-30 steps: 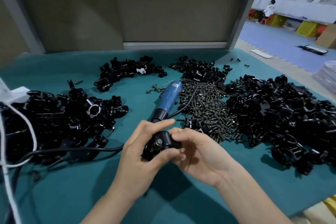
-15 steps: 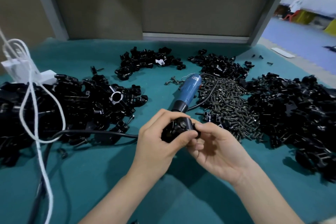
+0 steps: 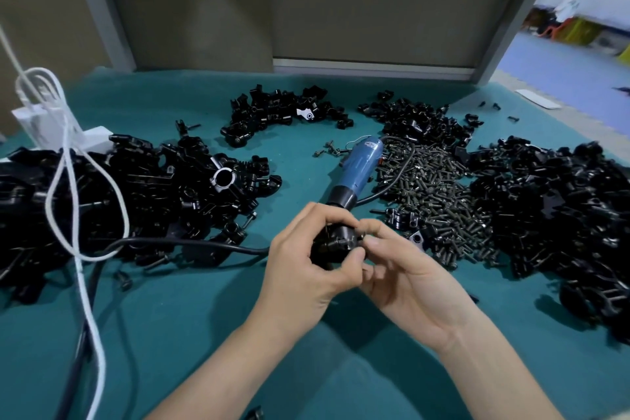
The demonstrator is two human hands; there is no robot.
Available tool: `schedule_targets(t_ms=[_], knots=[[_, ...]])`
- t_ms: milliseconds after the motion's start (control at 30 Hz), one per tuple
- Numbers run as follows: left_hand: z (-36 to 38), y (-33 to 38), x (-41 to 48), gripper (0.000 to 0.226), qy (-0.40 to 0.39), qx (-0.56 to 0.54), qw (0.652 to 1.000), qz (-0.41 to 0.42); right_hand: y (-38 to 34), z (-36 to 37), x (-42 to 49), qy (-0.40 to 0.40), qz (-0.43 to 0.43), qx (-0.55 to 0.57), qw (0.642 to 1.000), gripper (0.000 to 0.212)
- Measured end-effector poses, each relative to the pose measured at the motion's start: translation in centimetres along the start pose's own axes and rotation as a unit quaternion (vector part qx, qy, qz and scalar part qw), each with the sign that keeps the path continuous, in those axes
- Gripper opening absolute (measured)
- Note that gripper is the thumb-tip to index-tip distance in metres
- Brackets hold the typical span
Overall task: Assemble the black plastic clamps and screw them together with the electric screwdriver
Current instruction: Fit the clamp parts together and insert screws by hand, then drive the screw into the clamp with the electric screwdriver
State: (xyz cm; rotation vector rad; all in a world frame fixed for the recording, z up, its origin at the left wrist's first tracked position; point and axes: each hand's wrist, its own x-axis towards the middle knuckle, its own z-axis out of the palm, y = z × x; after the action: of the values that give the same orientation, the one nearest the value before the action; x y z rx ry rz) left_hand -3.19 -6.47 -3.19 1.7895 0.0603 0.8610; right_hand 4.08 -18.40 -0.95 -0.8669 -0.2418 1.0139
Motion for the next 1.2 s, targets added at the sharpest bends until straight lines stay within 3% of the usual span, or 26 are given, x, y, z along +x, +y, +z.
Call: schedule_targets(t_ms=[267,333,400,500,633,700,767,833,933,967,1033,1133,1200], knots=[[-0.2,-0.4,0.1,0.016,0.000,-0.075,0.994,-0.073,0.5,-0.5,0.2,0.013,-0.054,-0.076,0.996,0.008],[-0.1,-0.6,0.1,0.016,0.005,-0.090,0.992,-0.090,-0.9,-1.2,0.4,0.042,-0.074,-0.159,0.984,0.023],[-0.2,-0.9,0.3,0.015,0.016,-0.102,0.989,-0.107,-3.0,-2.1,1.8,0.128,-0.104,-0.268,0.949,0.037],[-0.5,-0.9,0.5,0.015,0.027,-0.091,0.990,-0.107,-5.5,-3.0,6.3,0.266,-0.091,-0.427,0.859,0.050],[-0.6,-0.6,0.5,0.017,0.031,-0.082,0.991,-0.096,-5.3,-2.2,12.7,0.320,0.009,-0.571,0.756,0.080],[-0.7,-0.5,0.5,0.016,0.031,-0.084,0.991,-0.096,-5.0,-2.1,14.2,0.355,0.024,-0.592,0.723,0.075],[-0.9,-0.5,0.6,0.014,0.035,-0.083,0.991,-0.102,-5.1,-2.3,14.3,0.370,0.007,-0.540,0.756,0.062],[-1.2,-0.5,0.6,0.012,0.036,-0.085,0.990,-0.106,-5.6,-2.5,13.5,0.350,-0.016,-0.398,0.848,0.054],[-1.6,-0.9,0.9,0.012,0.058,-0.066,0.990,-0.107,-7.3,-2.2,12.0,0.227,-0.059,-0.109,0.966,0.051],[-1.8,-1.1,0.9,0.013,0.067,-0.055,0.990,-0.108,-7.9,-2.0,11.7,0.188,-0.087,0.007,0.978,0.055],[-2.0,-1.6,0.9,0.012,0.070,-0.009,0.991,-0.113,-8.8,-1.3,11.3,0.146,-0.151,0.162,0.964,0.051],[-2.3,-2.4,1.3,0.012,0.057,0.066,0.985,-0.150,-9.3,0.2,11.0,0.139,-0.198,0.138,0.961,0.018],[-2.3,-2.9,1.5,0.015,0.058,0.070,0.978,-0.189,-9.4,0.3,11.0,0.125,-0.222,0.117,0.960,0.018]])
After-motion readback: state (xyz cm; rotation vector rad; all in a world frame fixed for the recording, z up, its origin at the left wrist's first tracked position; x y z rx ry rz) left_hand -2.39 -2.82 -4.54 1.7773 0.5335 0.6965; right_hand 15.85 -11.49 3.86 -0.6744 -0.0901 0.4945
